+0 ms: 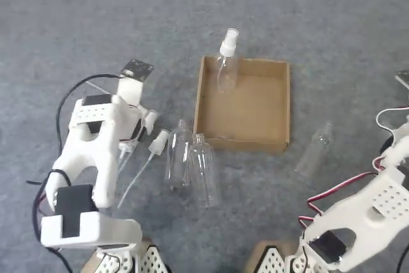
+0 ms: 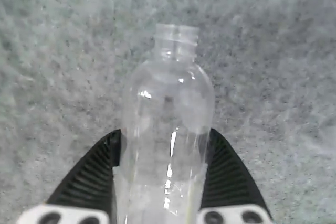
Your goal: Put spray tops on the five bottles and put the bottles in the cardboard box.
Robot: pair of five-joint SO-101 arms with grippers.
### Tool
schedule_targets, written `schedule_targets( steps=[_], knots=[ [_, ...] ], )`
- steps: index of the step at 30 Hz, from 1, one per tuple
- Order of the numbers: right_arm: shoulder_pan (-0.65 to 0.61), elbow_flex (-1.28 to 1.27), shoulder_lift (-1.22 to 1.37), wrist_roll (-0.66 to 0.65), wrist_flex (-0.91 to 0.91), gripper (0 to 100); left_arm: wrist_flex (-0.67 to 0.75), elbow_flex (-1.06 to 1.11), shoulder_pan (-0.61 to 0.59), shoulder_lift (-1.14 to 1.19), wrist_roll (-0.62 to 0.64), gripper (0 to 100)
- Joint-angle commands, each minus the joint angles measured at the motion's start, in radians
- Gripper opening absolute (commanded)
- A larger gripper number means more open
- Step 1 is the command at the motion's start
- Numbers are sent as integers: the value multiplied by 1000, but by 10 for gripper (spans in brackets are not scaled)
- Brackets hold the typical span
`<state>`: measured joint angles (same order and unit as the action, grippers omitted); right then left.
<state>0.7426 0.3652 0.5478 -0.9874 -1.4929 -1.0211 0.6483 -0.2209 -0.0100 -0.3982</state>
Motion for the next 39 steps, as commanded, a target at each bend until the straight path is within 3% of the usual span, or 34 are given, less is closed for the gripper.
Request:
schedule_targets(
  steps=[1,9,18,35,39],
  knots=[
    [-16,11,-27,-5,15,6,23,-8,-14,-6,-34,141],
    [-18,11,-27,-9,8,6,25,5,-15,-23,-34,141],
    [-19,11,-27,-12,10,6,-198,-173,-29,-123,-37,145],
    [-19,11,-27,-12,12,6,-37,-139,-43,121,-69,140],
    [-19,11,-27,-12,12,6,-37,-133,-43,129,-69,81]
  ],
)
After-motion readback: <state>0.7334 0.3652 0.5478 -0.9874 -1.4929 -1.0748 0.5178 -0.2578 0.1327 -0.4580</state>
